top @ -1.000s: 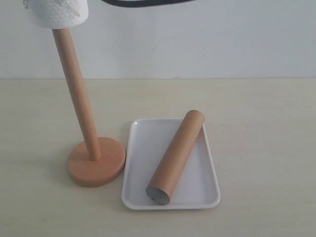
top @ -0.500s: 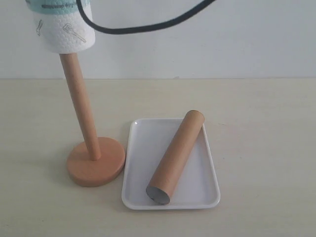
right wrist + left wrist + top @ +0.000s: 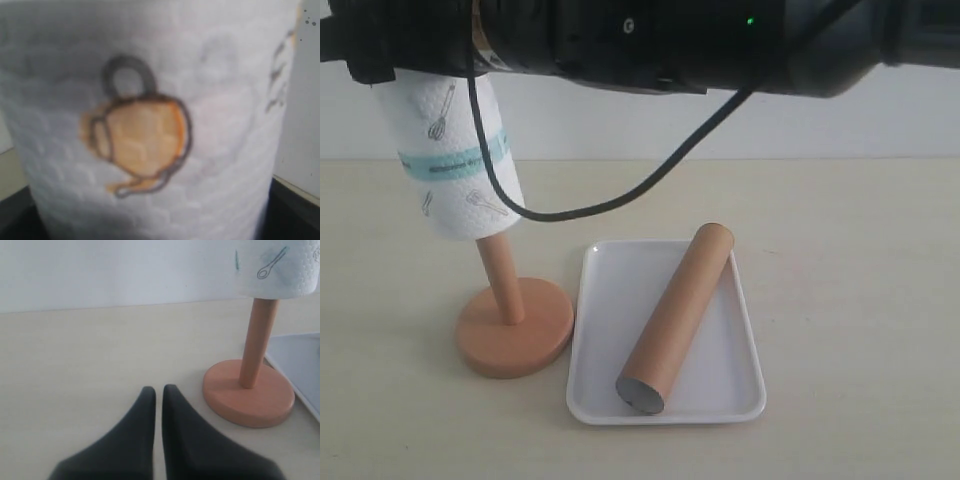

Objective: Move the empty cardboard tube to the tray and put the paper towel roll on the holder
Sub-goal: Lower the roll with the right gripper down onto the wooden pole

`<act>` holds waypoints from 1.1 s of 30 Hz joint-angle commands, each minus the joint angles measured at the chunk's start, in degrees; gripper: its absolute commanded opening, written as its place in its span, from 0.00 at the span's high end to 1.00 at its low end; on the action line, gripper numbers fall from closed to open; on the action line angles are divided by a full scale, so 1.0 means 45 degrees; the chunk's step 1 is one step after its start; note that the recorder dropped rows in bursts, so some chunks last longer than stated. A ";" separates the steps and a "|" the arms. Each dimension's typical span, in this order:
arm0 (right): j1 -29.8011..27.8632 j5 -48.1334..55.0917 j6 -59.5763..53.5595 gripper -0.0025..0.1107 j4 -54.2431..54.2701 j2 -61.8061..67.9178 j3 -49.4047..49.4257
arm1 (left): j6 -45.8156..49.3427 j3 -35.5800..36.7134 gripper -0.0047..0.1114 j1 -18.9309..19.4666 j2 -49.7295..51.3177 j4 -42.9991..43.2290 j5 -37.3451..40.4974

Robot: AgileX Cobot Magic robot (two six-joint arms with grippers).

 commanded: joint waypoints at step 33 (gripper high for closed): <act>-0.1166 -0.9199 -1.2813 0.98 1.2416 0.0764 0.6209 | 0.0040 0.0037 0.92 0.0020 -0.0034 -0.0086 -0.0006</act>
